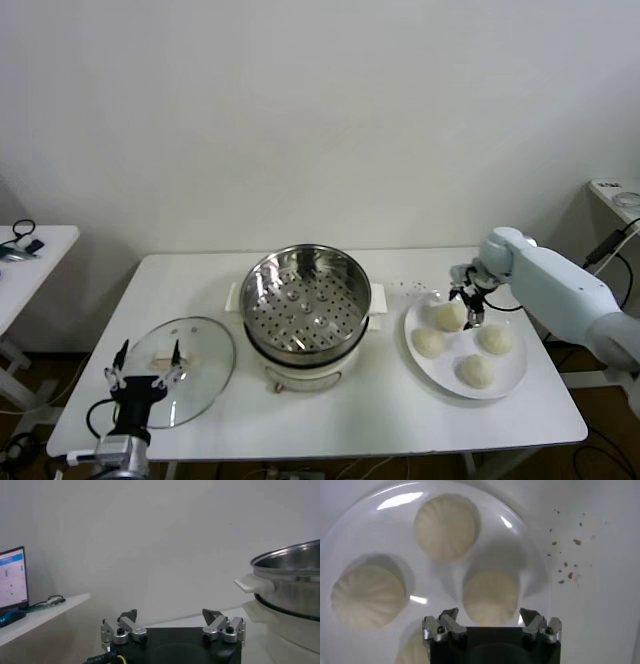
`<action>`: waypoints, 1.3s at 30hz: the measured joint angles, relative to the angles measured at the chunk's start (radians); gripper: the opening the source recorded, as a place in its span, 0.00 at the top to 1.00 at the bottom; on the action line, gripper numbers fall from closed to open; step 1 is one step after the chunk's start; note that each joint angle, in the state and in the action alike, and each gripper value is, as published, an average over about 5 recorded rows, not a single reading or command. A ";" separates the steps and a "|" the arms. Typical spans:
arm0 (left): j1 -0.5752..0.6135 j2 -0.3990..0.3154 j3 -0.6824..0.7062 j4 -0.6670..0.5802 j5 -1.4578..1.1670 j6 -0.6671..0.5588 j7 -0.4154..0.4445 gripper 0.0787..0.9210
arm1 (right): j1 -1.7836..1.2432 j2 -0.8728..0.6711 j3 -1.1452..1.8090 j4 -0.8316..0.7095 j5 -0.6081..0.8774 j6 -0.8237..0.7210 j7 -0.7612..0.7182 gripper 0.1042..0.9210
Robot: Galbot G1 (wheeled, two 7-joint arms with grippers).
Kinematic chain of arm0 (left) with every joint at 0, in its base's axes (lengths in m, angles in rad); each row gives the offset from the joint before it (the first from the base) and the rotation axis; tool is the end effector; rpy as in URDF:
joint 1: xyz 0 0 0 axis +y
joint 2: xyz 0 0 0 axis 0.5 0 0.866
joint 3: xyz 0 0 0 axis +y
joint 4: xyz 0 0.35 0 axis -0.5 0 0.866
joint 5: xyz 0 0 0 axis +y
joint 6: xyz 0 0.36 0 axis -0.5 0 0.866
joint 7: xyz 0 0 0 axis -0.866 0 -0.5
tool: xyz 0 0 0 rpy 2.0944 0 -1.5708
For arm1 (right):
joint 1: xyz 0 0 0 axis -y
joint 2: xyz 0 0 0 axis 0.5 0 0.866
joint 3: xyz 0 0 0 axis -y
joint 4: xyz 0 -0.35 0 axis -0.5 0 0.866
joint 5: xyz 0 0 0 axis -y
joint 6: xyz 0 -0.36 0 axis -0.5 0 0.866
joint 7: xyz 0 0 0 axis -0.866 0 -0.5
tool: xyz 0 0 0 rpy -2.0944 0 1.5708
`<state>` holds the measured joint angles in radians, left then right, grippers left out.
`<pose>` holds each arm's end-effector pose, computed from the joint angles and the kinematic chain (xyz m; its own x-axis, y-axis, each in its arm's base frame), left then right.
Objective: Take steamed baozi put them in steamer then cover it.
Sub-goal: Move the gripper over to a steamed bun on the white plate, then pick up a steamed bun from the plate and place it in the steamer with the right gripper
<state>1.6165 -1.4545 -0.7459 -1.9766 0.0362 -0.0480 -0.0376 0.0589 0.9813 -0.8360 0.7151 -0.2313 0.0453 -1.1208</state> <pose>0.1650 0.0966 -0.3407 -0.9806 -0.1803 0.0774 -0.1557 0.9551 0.2522 0.5989 -0.1538 -0.2449 -0.1240 -0.0195 0.9921 -0.9781 -0.1660 -0.1255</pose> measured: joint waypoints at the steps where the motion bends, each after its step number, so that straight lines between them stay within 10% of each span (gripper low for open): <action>1: -0.001 0.001 0.000 0.001 0.000 0.000 0.000 0.12 | 0.001 0.006 0.000 -0.008 -0.001 0.002 -0.001 0.12; 39: 0.019 0.001 -0.004 -0.011 -0.002 0.000 -0.009 0.12 | 0.143 0.014 -0.114 0.054 0.080 0.074 -0.063 0.30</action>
<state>1.6356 -1.4538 -0.7497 -1.9880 0.0340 -0.0484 -0.0462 0.2018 0.9954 -0.9503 0.7689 -0.1514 0.1189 -1.1842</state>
